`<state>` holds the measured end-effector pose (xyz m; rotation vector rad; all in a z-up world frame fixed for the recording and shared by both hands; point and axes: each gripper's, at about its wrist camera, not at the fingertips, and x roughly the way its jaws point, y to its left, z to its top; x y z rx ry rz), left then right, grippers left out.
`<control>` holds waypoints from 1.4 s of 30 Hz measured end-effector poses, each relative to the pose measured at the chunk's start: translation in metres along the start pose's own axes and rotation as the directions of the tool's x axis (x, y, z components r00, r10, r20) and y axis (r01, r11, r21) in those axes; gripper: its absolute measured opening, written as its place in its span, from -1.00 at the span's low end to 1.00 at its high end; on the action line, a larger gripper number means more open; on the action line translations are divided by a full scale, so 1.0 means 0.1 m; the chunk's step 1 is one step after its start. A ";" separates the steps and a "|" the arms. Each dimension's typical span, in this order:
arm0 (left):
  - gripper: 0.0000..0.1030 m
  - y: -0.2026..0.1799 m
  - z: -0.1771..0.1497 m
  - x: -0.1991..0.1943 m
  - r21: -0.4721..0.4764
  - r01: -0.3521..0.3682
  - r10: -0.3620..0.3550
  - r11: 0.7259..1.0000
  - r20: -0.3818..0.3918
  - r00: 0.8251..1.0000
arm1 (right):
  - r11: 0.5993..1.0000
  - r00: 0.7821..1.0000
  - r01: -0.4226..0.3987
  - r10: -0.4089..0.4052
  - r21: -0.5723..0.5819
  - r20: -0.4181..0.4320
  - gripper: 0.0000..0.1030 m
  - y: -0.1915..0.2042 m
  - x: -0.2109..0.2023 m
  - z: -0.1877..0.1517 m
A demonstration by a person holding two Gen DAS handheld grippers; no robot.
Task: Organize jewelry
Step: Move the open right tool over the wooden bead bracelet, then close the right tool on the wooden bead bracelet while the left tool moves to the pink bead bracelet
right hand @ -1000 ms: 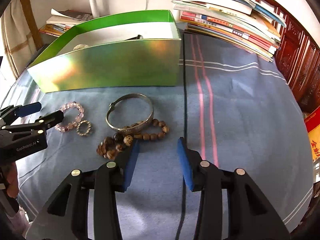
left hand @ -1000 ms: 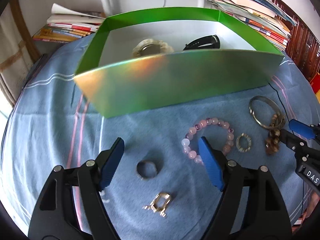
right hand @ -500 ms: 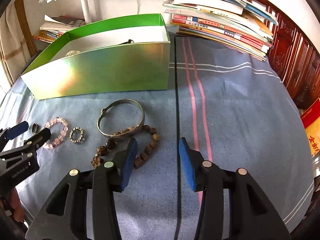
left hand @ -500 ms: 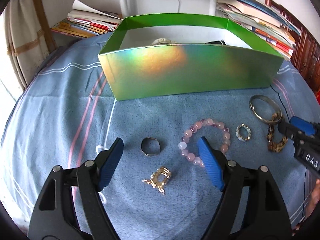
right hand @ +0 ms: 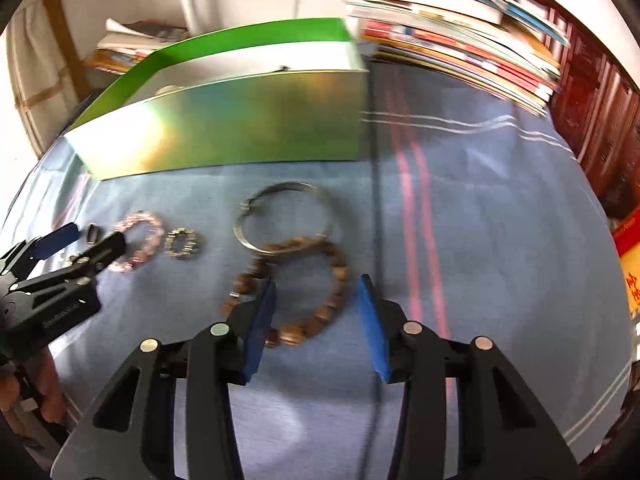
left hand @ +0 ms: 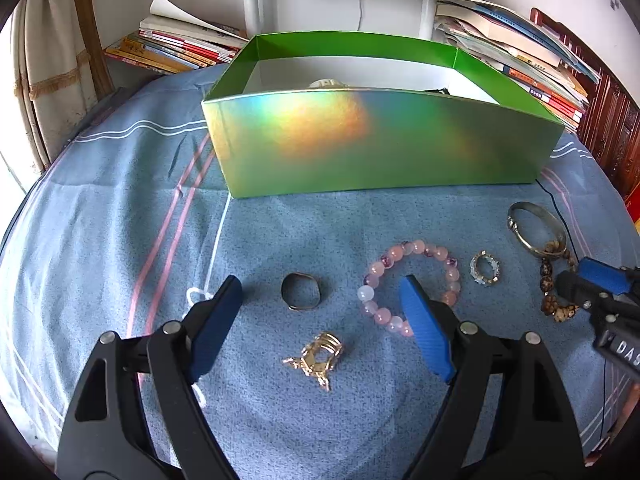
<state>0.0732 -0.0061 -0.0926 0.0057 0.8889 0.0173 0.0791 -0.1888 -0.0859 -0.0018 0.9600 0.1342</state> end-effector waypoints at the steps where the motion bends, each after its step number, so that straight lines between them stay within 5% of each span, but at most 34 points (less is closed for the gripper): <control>1: 0.58 0.00 0.00 0.00 0.003 0.004 -0.004 1.000 -0.001 1.000 | 1.000 1.000 -0.001 0.001 -0.011 0.003 -0.18 0.06 0.01 0.01; 26: 0.83 -0.07 0.01 0.04 0.039 0.028 -0.027 0.999 -0.020 0.999 | 1.000 1.000 0.002 -0.002 -0.017 0.012 -0.21 0.09 0.03 0.01; 34: 0.83 -0.08 0.00 0.04 0.039 0.028 -0.027 0.999 -0.020 0.999 | 1.000 1.000 0.019 -0.019 -0.013 0.018 -0.68 0.08 0.02 0.02; 42: 0.82 -0.08 0.00 0.03 0.039 0.035 -0.035 0.999 -0.017 0.999 | 0.999 0.999 0.039 -0.039 0.016 0.021 -0.80 -0.02 0.01 0.01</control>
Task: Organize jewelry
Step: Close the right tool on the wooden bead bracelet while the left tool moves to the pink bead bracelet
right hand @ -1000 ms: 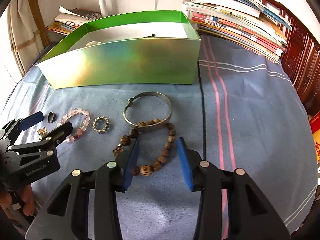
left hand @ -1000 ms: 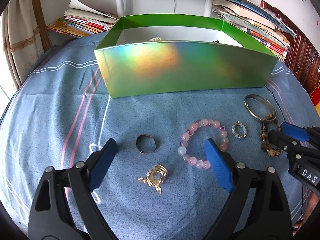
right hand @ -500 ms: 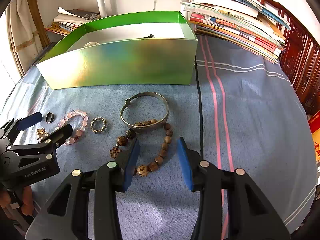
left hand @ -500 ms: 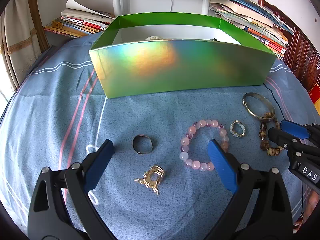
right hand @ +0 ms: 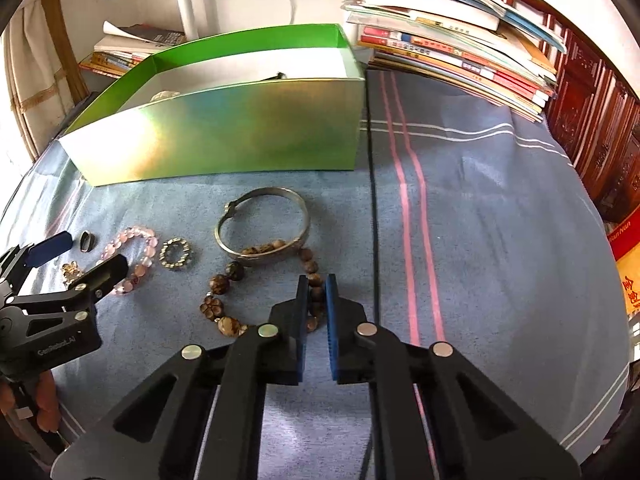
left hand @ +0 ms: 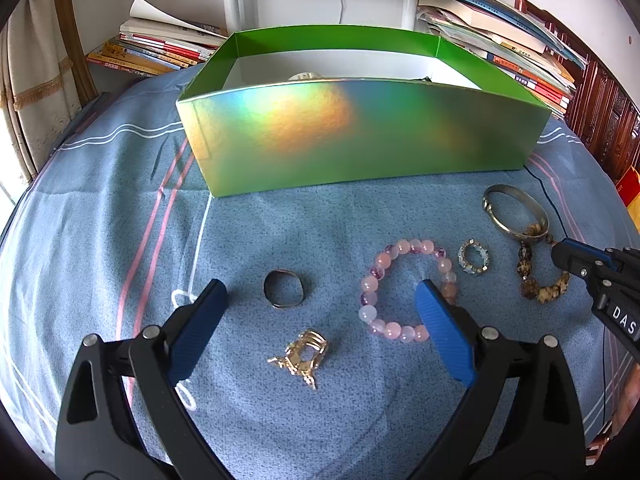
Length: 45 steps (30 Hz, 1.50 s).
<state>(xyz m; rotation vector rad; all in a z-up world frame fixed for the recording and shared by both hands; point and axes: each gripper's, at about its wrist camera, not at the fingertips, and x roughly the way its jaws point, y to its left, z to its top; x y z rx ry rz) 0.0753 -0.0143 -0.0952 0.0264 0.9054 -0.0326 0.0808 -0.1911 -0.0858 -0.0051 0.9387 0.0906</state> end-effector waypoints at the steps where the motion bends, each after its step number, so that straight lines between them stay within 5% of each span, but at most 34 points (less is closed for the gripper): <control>1: 0.82 0.01 0.00 -0.01 -0.002 0.003 -0.003 1.000 0.002 1.000 | 1.000 1.000 0.005 -0.005 0.005 0.000 -0.80 -0.02 0.00 0.00; 9: 0.73 0.05 -0.02 -0.04 -0.016 0.021 -0.021 1.000 0.018 1.000 | 0.999 1.000 0.026 -0.026 0.042 0.007 -0.80 -0.13 -0.04 0.00; 17: 0.33 0.03 -0.04 -0.09 0.005 0.042 -0.042 0.999 0.042 0.998 | 0.998 1.000 0.028 -0.028 0.049 -0.001 -0.80 -0.11 -0.01 -0.01; 31: 0.35 -0.05 -0.04 -0.07 0.044 0.025 -0.027 0.999 0.033 0.999 | 0.999 1.000 0.027 -0.027 0.042 0.001 -0.80 -0.09 -0.02 -0.02; 37: -0.27 -0.07 -0.05 -0.11 0.047 0.034 -0.036 0.998 0.053 0.998 | 0.999 1.000 0.019 -0.019 0.032 0.002 -0.80 -0.08 -0.03 -0.03; 45: -0.41 -0.05 -0.04 -0.11 0.043 0.043 -0.045 0.998 0.056 0.997 | 0.999 1.000 -0.031 0.031 -0.009 -0.002 -0.80 0.09 -0.05 -0.04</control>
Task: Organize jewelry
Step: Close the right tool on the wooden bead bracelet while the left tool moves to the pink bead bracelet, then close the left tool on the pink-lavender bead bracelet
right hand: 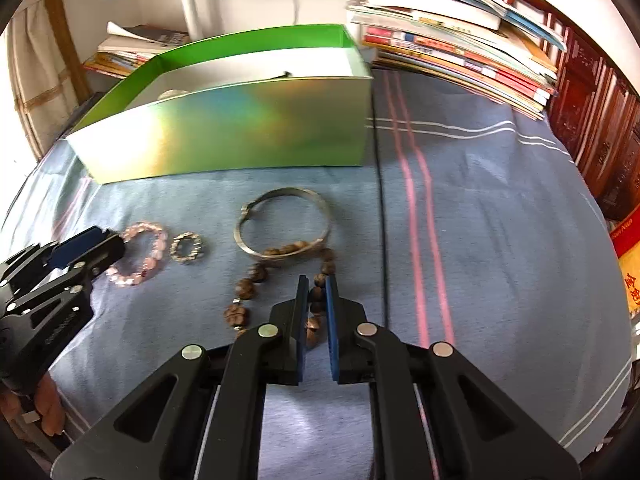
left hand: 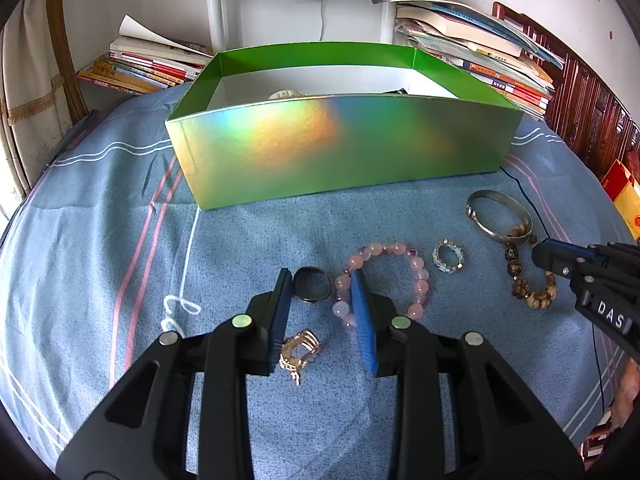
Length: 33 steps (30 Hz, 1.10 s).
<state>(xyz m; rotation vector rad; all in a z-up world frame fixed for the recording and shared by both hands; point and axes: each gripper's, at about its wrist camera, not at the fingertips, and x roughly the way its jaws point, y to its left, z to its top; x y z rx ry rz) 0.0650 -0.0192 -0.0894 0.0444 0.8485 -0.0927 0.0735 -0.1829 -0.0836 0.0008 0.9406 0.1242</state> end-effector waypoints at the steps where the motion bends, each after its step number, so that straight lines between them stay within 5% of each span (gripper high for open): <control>1: -0.43 0.00 0.00 0.00 -0.001 0.001 -0.001 1.000 0.001 1.000 | 1.000 1.000 -0.011 0.011 -0.007 -0.001 -0.80 0.03 -0.01 0.00; 7: -0.50 0.14 0.02 -0.04 -0.056 0.039 -0.040 0.998 -0.020 0.999 | 0.998 0.998 -0.061 0.061 -0.029 0.020 -0.80 0.15 -0.10 0.05; 9: -0.70 0.20 0.04 -0.10 -0.068 0.043 -0.043 0.997 0.001 0.999 | 0.998 0.997 -0.062 0.063 -0.032 0.037 -0.80 0.17 -0.15 0.08; 10: -0.96 0.22 0.06 -0.14 -0.071 0.031 -0.031 0.997 0.007 1.000 | 0.997 0.997 -0.064 0.065 -0.032 0.042 -0.80 0.17 -0.16 0.10; 16: -0.96 0.30 0.07 -0.11 -0.093 0.035 -0.038 0.995 -0.028 0.999 | 0.999 0.997 -0.053 0.053 -0.011 0.054 -0.80 0.13 -0.17 0.11; 27: -0.46 0.06 0.10 -0.23 0.002 0.085 -0.085 0.996 0.016 0.996 | 0.999 0.999 -0.033 0.032 0.032 0.024 -0.80 -0.05 -0.09 0.03; 33: -0.40 -0.10 0.17 0.01 0.056 0.082 -0.078 0.995 -0.059 0.995 | 0.998 0.999 -0.045 0.044 0.040 0.011 -0.77 -0.08 -0.05 0.00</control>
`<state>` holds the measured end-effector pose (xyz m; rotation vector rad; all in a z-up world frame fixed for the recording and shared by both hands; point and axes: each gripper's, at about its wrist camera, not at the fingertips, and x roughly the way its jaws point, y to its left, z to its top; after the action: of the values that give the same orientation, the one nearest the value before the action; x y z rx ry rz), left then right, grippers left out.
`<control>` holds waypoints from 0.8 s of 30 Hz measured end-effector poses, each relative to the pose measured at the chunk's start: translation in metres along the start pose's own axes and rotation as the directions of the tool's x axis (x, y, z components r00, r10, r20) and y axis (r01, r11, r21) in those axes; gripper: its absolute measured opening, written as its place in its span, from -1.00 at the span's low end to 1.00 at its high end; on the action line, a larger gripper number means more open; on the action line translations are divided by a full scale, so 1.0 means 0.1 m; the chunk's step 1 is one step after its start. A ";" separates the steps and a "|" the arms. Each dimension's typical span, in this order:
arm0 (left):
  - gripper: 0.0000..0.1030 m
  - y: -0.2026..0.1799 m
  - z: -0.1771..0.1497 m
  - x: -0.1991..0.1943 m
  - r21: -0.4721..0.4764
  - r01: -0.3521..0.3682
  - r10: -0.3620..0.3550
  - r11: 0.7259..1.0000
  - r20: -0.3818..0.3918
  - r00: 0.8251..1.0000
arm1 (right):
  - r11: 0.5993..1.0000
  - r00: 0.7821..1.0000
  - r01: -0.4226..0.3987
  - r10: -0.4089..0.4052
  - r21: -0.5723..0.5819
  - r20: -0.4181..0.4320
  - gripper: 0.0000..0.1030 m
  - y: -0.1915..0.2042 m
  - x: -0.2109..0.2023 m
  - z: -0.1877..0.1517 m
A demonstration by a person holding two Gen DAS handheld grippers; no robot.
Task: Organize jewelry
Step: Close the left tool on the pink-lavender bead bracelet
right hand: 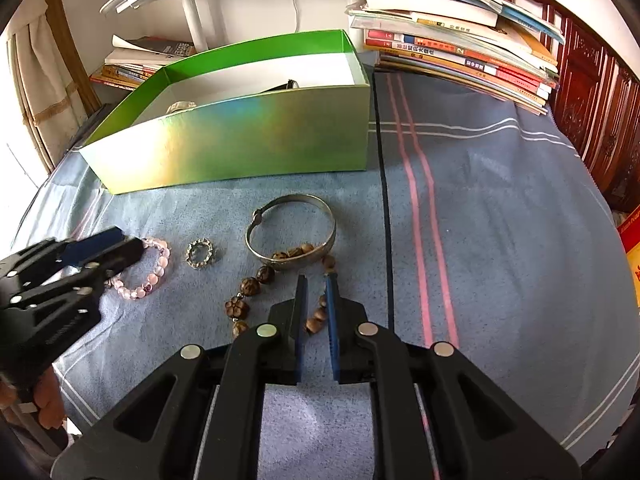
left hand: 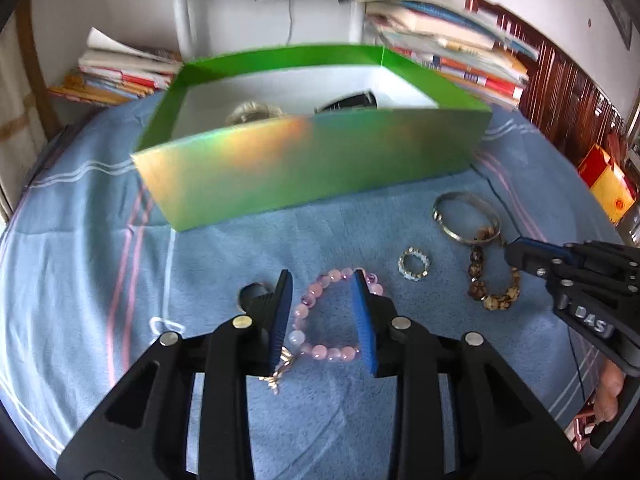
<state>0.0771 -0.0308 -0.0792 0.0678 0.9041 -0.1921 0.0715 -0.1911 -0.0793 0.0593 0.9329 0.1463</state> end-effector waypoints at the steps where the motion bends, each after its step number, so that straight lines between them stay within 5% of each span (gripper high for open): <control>1: -0.40 0.00 -0.01 0.04 -0.006 -0.002 0.002 1.000 -0.021 1.000 | 1.000 1.000 -0.001 0.001 0.002 -0.001 -0.77 -0.01 -0.01 0.00; 10: -0.42 -0.06 -0.07 0.05 0.002 0.011 -0.011 1.000 -0.047 0.999 | 1.000 1.000 -0.015 0.015 -0.005 -0.008 -0.75 0.00 -0.03 -0.02; 13: -0.42 -0.10 -0.09 0.02 0.018 0.026 -0.025 1.000 -0.052 0.998 | 1.000 1.000 -0.004 0.004 -0.004 -0.019 -0.29 0.01 0.00 -0.02; 24: -0.42 -0.15 -0.12 -0.01 0.032 0.028 -0.026 0.999 -0.054 0.998 | 0.999 0.999 0.029 -0.030 -0.037 -0.021 -0.29 0.08 0.05 -0.05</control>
<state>0.0641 -0.0440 -0.0861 0.0918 0.9554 -0.2310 0.0700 -0.1823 -0.0857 0.0100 0.9522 0.1368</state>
